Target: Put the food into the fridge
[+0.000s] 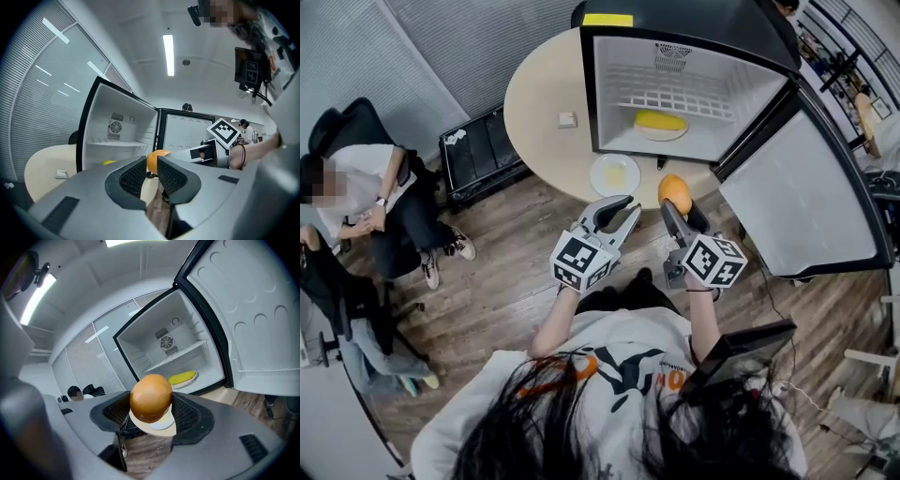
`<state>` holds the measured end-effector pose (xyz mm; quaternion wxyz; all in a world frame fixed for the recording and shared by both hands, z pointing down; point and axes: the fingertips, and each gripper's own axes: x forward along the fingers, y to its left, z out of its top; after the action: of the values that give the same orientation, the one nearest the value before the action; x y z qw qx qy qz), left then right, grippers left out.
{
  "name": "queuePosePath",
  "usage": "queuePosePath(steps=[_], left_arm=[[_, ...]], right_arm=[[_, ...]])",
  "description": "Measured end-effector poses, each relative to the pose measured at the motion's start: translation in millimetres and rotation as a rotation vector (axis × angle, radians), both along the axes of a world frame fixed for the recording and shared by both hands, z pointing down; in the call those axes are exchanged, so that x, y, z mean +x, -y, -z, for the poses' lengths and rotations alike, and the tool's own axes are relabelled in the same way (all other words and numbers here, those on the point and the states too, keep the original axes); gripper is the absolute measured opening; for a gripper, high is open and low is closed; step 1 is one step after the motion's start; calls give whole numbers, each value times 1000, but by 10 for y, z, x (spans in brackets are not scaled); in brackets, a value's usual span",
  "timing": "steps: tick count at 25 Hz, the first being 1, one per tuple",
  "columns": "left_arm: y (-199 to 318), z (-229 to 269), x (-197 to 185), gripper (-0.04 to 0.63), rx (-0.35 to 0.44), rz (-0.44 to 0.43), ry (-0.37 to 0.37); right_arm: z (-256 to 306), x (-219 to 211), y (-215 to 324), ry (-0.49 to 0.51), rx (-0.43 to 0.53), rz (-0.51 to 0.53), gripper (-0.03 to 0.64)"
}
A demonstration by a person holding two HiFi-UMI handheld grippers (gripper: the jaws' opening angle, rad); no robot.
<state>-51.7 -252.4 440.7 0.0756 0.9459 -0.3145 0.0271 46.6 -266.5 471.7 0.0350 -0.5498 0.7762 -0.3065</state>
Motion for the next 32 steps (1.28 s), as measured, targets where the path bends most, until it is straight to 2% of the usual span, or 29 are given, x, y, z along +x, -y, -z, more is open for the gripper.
queuePosePath(steps=[7, 17, 24, 32], left_arm=[[217, -69, 20, 74, -16, 17, -7], [913, -96, 108, 74, -21, 57, 21], [1323, -120, 347, 74, -19, 37, 25], [1528, -130, 531, 74, -15, -10, 43]], right_arm=[[-117, 270, 301, -14, -19, -43, 285], [-411, 707, 1078, -36, -46, -98, 285], [-623, 936, 1536, -109, -64, -154, 285], [-976, 986, 1900, -190, -110, -233, 287]])
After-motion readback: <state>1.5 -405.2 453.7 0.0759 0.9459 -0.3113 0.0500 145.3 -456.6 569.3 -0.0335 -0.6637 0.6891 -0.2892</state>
